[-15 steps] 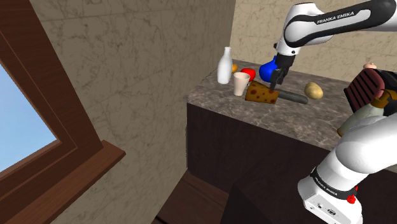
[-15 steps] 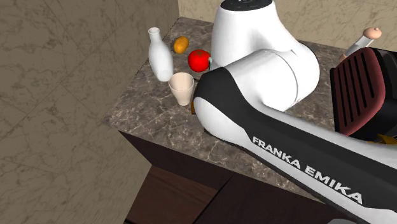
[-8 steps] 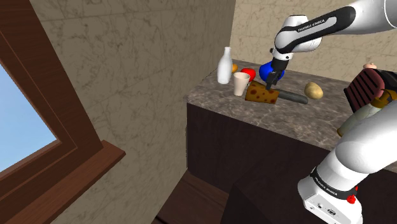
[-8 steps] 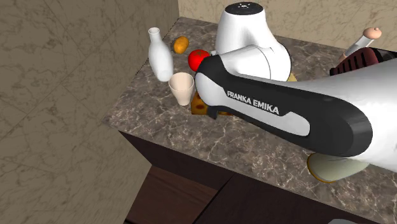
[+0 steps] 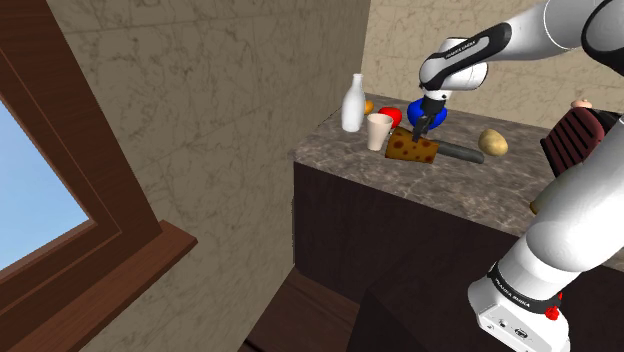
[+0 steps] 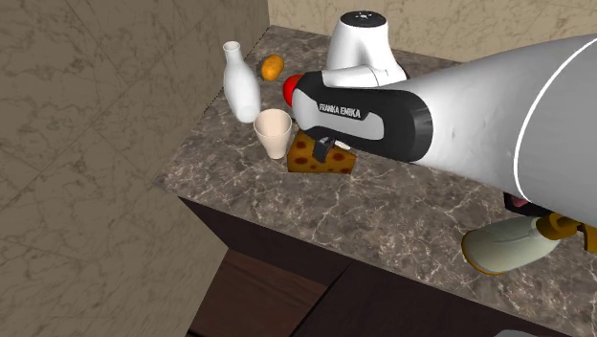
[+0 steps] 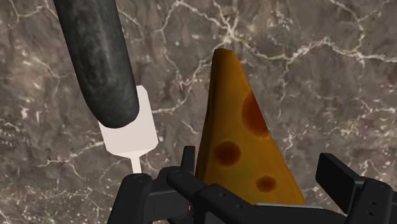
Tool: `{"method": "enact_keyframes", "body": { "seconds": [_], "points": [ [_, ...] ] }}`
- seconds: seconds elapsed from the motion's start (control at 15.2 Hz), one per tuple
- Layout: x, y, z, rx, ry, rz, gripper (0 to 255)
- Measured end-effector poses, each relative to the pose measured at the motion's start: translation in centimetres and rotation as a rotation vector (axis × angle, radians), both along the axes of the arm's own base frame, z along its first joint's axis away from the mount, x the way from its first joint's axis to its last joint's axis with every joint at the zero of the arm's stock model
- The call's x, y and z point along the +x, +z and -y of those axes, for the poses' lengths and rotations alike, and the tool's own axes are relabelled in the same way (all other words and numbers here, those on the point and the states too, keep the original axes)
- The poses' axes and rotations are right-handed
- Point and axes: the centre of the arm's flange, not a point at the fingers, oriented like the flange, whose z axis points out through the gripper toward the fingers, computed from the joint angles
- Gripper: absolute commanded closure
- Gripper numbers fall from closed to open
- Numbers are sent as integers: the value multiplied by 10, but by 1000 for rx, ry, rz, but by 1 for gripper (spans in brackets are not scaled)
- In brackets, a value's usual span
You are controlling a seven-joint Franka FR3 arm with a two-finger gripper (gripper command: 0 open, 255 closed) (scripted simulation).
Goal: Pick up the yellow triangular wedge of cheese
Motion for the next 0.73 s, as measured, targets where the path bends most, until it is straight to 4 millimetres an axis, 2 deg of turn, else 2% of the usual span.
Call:
{"method": "enact_keyframes", "body": {
  "seconds": [0.4,0.46,0.73],
  "points": [
    [2,-32,2,0,1,1,0],
    [2,-33,2,0,1,1,255],
    [2,-34,2,-1,0,3,255]
  ]
}}
